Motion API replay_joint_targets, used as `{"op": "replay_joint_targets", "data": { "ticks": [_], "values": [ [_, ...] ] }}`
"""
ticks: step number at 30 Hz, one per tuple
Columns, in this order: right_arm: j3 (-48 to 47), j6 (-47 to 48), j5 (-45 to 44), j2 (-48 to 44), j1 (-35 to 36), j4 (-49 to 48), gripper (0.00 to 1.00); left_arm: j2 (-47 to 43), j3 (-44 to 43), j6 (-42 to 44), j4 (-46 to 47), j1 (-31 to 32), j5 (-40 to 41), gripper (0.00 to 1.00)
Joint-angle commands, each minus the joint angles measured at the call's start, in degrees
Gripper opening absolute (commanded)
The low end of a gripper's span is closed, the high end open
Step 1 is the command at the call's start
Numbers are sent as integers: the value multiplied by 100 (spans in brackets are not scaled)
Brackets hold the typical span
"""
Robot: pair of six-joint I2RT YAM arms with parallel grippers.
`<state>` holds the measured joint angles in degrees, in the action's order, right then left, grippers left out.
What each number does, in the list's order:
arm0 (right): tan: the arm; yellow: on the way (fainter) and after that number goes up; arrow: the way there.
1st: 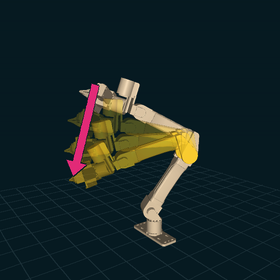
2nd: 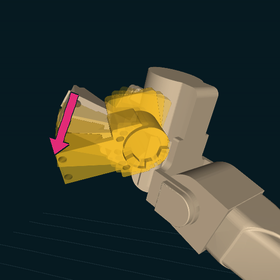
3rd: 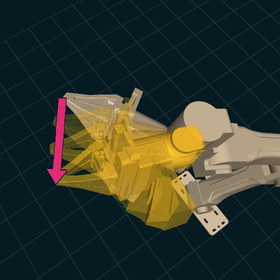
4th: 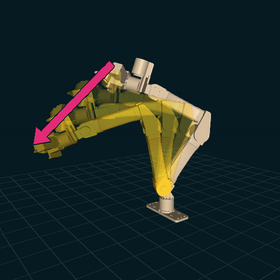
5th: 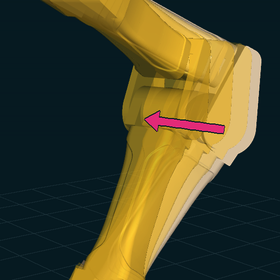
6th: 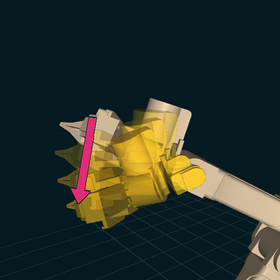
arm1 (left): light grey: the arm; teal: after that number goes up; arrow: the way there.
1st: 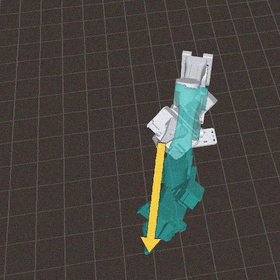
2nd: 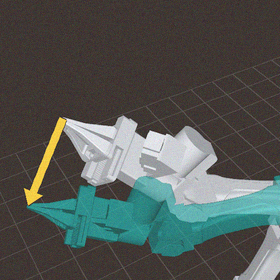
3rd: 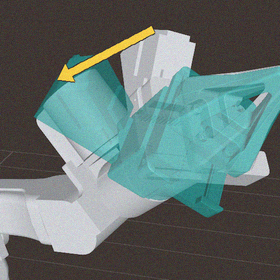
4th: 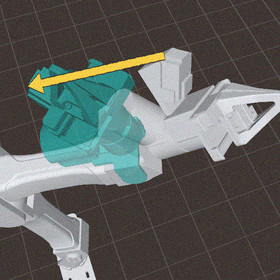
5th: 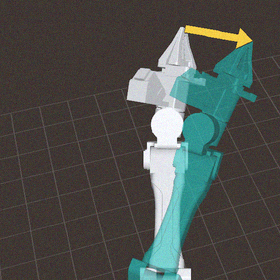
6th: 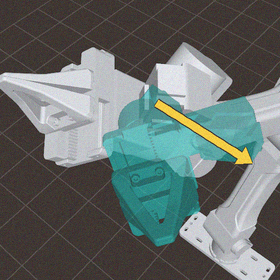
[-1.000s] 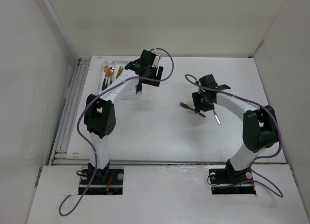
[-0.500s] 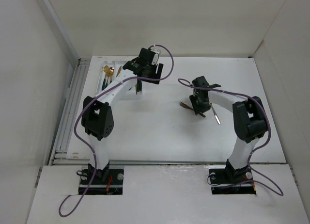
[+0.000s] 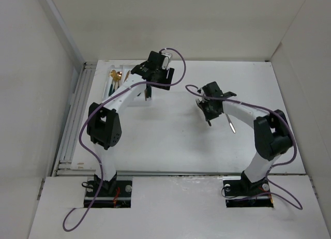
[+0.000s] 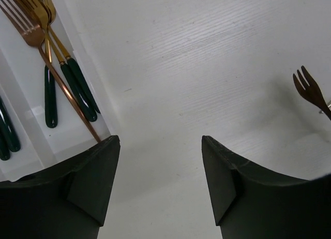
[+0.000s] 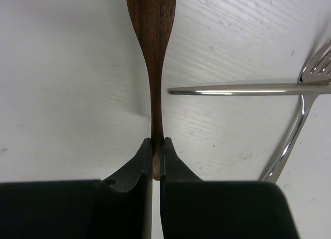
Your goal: Sort the eating utensils into containers
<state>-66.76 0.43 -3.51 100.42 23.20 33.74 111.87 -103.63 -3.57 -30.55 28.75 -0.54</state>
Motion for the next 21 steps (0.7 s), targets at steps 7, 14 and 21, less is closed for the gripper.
{"op": "replay_joint_targets", "data": {
  "ticks": [7,14,21],
  "values": [
    [32,-1377,-158,-2009,667,-2203,0,-675,36,120,214,-36,-2229,64],
    [-408,-1554,-581,-1789,1231,-2485,0,-843,-218,-345,417,-36,-4269,71],
    [-399,-1730,-511,-1903,1283,-2608,0,-790,-132,-855,768,-36,-4649,68]
  ]
}}
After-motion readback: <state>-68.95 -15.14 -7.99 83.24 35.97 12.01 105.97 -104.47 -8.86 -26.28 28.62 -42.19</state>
